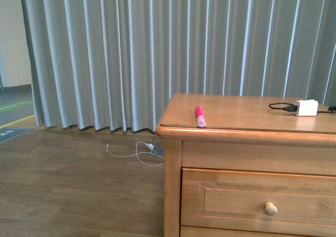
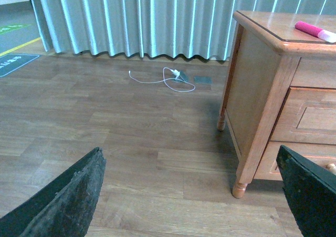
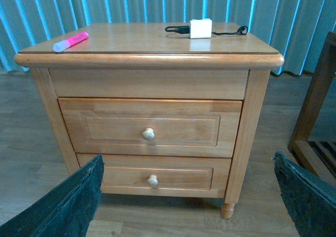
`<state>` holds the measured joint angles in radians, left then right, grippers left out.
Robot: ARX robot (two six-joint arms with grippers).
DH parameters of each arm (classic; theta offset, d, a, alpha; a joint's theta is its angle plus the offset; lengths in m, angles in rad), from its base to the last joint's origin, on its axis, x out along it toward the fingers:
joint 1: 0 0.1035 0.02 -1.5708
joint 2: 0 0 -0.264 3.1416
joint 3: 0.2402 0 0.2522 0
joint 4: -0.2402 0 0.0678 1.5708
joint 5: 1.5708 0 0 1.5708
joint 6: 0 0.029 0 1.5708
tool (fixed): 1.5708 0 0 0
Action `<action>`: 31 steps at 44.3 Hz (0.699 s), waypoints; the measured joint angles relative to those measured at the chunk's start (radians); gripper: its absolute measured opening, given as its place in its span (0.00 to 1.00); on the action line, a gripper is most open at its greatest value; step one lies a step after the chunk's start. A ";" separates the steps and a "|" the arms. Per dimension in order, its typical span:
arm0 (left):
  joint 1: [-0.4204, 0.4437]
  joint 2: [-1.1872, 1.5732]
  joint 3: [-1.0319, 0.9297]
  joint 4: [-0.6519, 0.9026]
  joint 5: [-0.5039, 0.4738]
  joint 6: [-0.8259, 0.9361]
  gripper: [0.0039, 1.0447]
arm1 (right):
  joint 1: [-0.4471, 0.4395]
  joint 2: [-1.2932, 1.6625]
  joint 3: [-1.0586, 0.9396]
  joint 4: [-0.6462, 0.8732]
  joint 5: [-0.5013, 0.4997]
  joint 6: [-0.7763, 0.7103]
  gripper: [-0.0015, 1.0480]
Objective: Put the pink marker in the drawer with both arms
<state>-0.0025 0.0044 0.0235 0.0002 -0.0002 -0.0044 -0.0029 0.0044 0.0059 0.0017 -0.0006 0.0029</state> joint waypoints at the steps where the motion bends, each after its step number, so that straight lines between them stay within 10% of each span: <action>1: 0.000 0.000 0.000 0.000 0.000 0.000 0.94 | 0.000 0.000 0.000 0.000 0.000 0.000 0.92; 31: 0.000 0.000 0.000 0.000 0.000 0.000 0.94 | 0.017 0.044 0.020 -0.100 0.068 0.052 0.92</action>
<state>-0.0025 0.0044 0.0235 0.0002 -0.0002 -0.0044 0.0139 0.0486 0.0261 -0.0982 0.0673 0.0547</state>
